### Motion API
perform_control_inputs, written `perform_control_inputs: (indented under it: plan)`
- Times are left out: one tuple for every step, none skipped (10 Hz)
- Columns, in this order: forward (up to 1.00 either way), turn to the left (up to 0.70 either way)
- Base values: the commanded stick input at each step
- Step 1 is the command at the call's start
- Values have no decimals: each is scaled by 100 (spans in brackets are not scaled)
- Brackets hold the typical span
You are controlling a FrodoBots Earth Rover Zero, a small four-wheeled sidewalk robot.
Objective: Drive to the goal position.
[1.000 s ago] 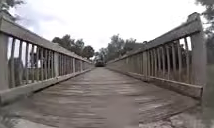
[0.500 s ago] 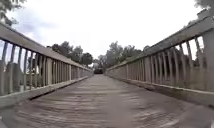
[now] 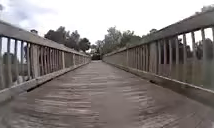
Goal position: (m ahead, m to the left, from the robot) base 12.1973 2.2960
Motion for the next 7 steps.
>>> perform_control_inputs:
  plan:
    - [70,0]
    - [70,0]
    - [70,0]
    - [70,0]
    - [70,0]
    - [70,0]
    - [70,0]
